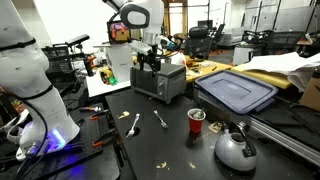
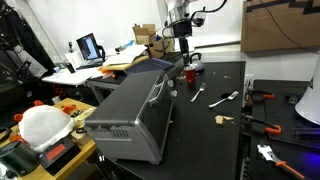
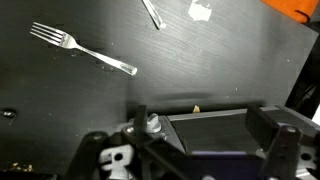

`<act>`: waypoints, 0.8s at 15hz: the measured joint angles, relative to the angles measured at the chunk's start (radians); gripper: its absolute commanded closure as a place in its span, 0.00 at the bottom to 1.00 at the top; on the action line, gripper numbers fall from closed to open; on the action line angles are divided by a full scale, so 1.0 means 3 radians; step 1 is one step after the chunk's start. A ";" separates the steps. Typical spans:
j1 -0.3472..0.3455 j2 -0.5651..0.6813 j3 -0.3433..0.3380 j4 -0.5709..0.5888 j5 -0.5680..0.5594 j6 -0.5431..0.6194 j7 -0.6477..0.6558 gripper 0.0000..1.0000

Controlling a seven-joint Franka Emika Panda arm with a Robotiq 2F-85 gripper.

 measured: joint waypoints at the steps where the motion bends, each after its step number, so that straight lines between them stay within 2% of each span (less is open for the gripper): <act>1: 0.0000 0.0022 0.0016 0.0000 0.0012 0.0000 0.0000 0.00; 12: -0.0008 0.0323 0.0076 0.0030 0.0208 0.0146 -0.0010 0.00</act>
